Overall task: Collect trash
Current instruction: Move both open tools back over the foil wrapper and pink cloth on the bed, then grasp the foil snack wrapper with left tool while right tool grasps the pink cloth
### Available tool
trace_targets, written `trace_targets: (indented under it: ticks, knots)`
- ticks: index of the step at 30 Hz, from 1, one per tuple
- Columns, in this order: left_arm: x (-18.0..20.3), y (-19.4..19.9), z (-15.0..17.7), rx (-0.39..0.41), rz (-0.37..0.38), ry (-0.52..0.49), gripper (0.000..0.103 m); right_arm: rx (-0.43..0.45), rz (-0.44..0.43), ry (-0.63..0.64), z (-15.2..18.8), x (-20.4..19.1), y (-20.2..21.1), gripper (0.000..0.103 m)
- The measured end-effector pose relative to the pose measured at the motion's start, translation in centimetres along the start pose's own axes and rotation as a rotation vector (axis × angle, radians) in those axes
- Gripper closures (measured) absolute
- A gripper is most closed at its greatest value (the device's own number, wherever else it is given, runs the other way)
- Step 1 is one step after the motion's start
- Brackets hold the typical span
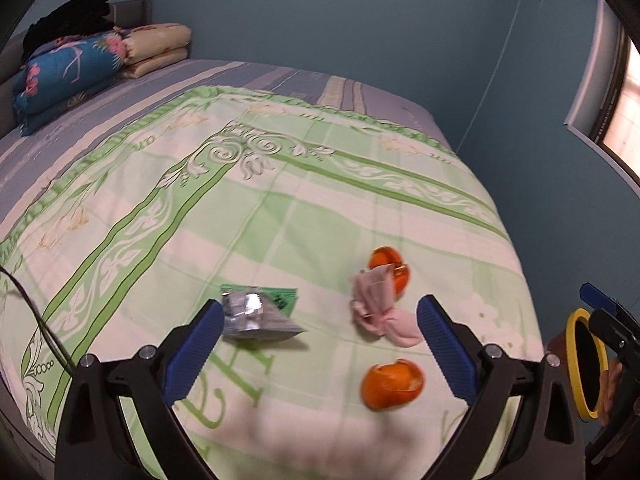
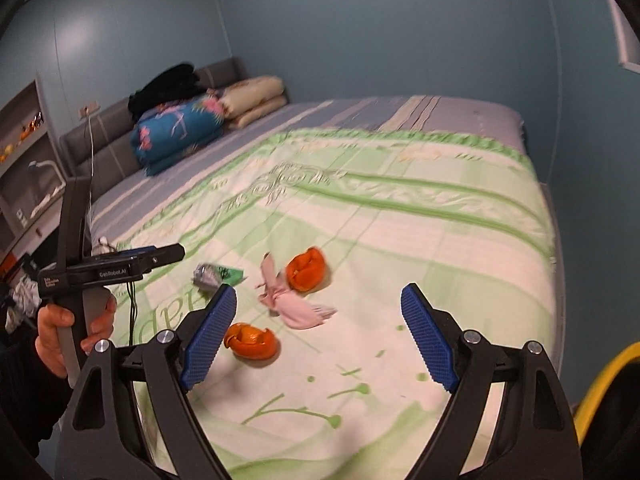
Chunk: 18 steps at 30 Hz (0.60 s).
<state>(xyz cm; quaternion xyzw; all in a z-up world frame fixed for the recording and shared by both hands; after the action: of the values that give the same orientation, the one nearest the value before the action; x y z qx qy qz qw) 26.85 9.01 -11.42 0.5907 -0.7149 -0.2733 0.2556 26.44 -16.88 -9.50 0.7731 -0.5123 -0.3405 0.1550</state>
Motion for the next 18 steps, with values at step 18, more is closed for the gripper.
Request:
trace_targets:
  ticks: [18]
  knots:
    - [-5.6,-6.2,3.5,-0.095,0.003,0.128,0.010,-0.197,0.016,0.085,2.3,-2.2,-13.0,0.023]
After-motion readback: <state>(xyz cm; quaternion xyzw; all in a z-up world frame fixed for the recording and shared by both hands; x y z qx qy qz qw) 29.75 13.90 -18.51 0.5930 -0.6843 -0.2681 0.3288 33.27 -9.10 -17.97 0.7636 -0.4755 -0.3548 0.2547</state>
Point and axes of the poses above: each gripper's, at about its wrist camera, not at the fingertips, and y roughly against the way its jaws point, x to its right, z to its underside, the point moved 2 cm from there along -y, roughly the way its jaws point, and after that the axes turned 15 degrees about -y, right-handed, at the moved point
